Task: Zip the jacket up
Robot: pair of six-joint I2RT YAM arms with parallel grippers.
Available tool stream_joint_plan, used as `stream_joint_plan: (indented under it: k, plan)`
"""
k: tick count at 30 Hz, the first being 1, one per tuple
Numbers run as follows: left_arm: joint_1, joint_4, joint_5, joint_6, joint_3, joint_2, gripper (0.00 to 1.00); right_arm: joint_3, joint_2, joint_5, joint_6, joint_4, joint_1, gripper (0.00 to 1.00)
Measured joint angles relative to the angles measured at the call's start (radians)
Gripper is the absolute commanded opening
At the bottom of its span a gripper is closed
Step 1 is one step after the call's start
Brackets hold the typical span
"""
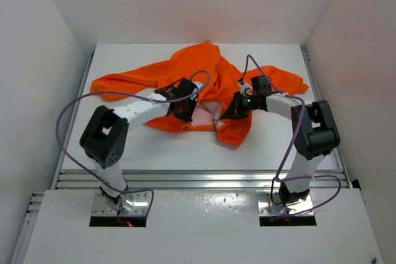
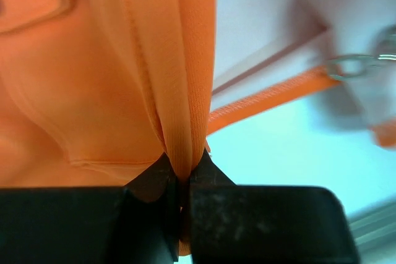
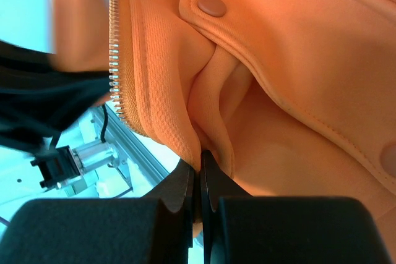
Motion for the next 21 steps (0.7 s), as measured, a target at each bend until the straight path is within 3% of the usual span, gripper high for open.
stream_joint_plan:
  k: [5,11,15,21]
  plan:
    - [0.108,0.167,0.241,-0.008,-0.140,-0.209,0.00,-0.027,-0.011,-0.037,-0.001,0.048,0.001,0.00]
    - [0.222,0.434,0.609,-0.125,-0.198,-0.229,0.00,-0.076,-0.065,-0.109,0.022,0.157,0.010,0.00]
    - [0.245,0.588,0.715,-0.196,-0.273,-0.223,0.00,-0.045,-0.096,-0.118,0.001,0.103,0.035,0.00]
    - [0.245,0.709,0.754,-0.243,-0.315,-0.218,0.00,0.051,-0.149,-0.039,-0.142,-0.101,0.090,0.00]
